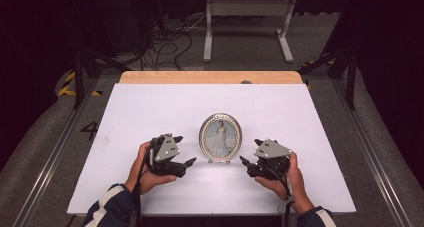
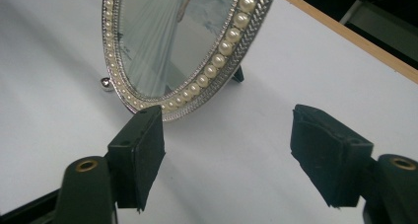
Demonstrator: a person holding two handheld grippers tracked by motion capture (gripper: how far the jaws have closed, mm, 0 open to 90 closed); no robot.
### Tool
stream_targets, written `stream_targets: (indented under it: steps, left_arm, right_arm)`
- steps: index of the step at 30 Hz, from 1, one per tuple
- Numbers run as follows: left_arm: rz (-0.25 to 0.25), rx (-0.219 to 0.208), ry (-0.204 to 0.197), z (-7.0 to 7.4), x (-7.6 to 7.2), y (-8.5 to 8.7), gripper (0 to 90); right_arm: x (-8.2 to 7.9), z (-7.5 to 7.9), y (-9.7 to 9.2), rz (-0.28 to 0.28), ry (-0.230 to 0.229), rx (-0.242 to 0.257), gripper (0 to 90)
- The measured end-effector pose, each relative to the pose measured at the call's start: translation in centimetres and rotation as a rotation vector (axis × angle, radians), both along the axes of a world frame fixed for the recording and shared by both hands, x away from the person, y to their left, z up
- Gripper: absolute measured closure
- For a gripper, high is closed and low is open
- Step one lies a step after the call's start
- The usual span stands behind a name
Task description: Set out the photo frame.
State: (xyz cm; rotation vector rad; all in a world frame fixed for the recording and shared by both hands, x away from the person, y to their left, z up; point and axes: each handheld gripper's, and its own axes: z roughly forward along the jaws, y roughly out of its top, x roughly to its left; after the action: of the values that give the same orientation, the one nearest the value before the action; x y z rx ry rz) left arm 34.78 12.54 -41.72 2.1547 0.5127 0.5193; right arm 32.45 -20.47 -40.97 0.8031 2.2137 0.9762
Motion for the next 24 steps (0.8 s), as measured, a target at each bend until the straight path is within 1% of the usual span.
stream_targets:
  steps: [3,4,9,10,11,12,13,14,17,24]
  left_arm:
    - [0.013,-0.003,-0.002,-0.1,-0.4,0.6,16.9]
    - [0.014,-0.002,-0.005,-0.1,-0.5,0.8,16.9]
    - [0.027,0.01,-0.011,-0.3,-1.2,2.0,14.7]
    - [0.027,0.01,-0.011,-0.3,-1.2,2.0,14.7]
    - [0.03,0.013,-0.007,-0.5,-1.4,2.5,14.4]
    - [0.03,0.013,-0.007,-0.5,-1.4,2.5,14.3]
    - [0.039,0.015,-0.005,-0.6,-1.6,2.9,14.2]
    - [0.039,0.015,-0.005,-0.6,-1.6,2.9,13.7]
    - [0.046,0.022,0.0,-0.9,-1.9,3.8,13.1]
    - [0.071,0.022,0.01,-1.4,-2.2,5.3,10.2]
  right_arm:
    - [-0.3,-0.1,-0.6,-0.02,-0.005,0.008,25.3]
    - [-0.3,-0.1,-0.8,-0.023,-0.004,0.008,24.6]
    - [-0.7,-0.3,-1.7,-0.024,-0.009,0.01,22.3]
    - [-0.7,-0.3,-1.7,-0.024,-0.009,0.01,22.3]
    - [-0.9,-0.5,-2.1,-0.031,-0.012,0.004,21.8]
    - [-0.9,-0.5,-2.1,-0.031,-0.012,0.004,21.8]
    - [-1.0,-0.5,-2.4,-0.037,-0.014,0.006,21.5]
    - [-1.0,-0.5,-2.4,-0.037,-0.014,0.006,21.5]
    - [-1.2,-0.7,-3.0,-0.051,-0.021,0.005,21.0]
    - [-1.5,-0.9,-4.2,-0.076,-0.022,0.004,20.6]
